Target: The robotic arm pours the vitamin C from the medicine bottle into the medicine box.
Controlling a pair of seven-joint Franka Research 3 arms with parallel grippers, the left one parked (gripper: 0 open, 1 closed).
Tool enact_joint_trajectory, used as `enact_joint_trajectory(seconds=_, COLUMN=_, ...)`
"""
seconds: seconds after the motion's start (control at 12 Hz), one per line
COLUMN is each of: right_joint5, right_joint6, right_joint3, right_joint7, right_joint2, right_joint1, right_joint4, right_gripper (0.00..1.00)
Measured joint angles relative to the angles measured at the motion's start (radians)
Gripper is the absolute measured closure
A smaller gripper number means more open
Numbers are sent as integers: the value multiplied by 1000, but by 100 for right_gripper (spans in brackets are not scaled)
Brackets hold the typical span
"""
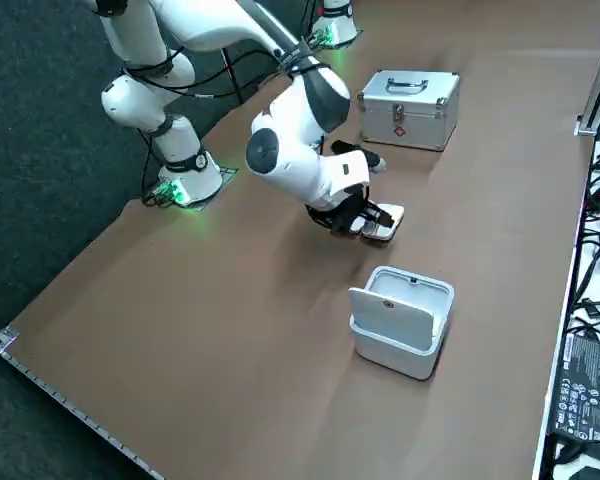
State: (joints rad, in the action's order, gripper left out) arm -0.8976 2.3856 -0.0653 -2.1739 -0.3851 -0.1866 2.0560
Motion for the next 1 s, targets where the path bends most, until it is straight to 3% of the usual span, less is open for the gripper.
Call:
enact_joint_trajectory(seconds=0.25, right_joint5=115, right_joint6=32, right_joint3=1, right_joint7=85, right_joint2=0, right_joint1=30, right_joint4=3, right_gripper=58)
enact_joint_trajectory(seconds=0.5, right_joint5=290, right_joint6=45, right_joint3=9, right_joint7=237, right_joint2=3, right_joint1=56, right_joint4=1, right_gripper=58)
enact_joint_trajectory(seconds=1.0, right_joint5=723, right_joint6=130, right_joint3=93, right_joint7=636, right_joint2=7, right_joint1=79, right_joint4=-2, right_gripper=58)
